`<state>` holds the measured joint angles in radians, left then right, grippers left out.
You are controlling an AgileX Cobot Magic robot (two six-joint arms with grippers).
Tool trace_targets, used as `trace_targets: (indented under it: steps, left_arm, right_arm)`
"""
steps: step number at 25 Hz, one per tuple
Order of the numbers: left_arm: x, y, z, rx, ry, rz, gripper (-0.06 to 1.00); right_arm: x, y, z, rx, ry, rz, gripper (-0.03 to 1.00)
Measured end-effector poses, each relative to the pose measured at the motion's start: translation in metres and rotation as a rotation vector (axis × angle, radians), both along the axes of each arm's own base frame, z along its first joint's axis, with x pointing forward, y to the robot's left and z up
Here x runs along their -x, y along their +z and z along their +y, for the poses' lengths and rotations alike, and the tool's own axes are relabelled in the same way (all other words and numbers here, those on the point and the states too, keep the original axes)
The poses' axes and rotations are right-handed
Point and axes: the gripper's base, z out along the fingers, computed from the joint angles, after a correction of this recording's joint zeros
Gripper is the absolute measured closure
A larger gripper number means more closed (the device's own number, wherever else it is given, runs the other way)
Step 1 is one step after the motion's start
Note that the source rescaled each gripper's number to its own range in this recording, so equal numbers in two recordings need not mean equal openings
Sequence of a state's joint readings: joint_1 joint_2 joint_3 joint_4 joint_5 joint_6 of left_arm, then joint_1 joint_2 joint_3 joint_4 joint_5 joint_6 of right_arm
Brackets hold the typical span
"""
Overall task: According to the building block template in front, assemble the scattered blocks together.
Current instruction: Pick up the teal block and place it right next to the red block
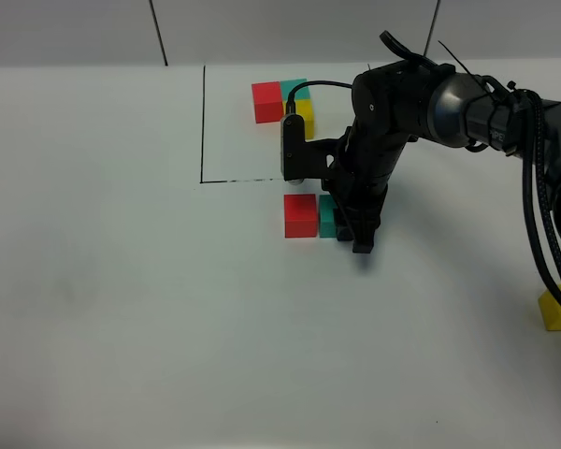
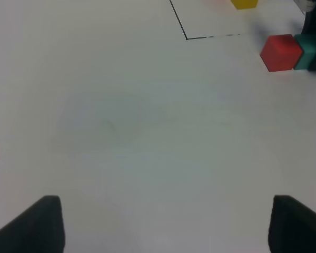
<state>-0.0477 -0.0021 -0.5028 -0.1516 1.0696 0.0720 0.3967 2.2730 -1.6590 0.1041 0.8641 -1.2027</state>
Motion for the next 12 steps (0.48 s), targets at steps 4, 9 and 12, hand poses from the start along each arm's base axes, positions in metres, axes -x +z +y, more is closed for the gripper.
trace_targets:
  steps: [4,9,12]
  left_arm:
    - [0.0000,0.0000,0.0000,0.000,0.000,0.000,0.20]
    - [0.0000,0.0000,0.0000,0.000,0.000,0.000,0.20]
    - [0.0000,0.0000,0.0000,0.000,0.000,0.000,0.20]
  right_arm:
    - [0.0001,-0.0002,0.0015,-0.018,-0.010,0.004,0.95]
    - [0.0001,-0.0002,0.0015,-0.023,-0.013,0.006,0.95]
    - [0.0002,-0.0002,0.0018,-0.026,-0.015,0.007,0.95]
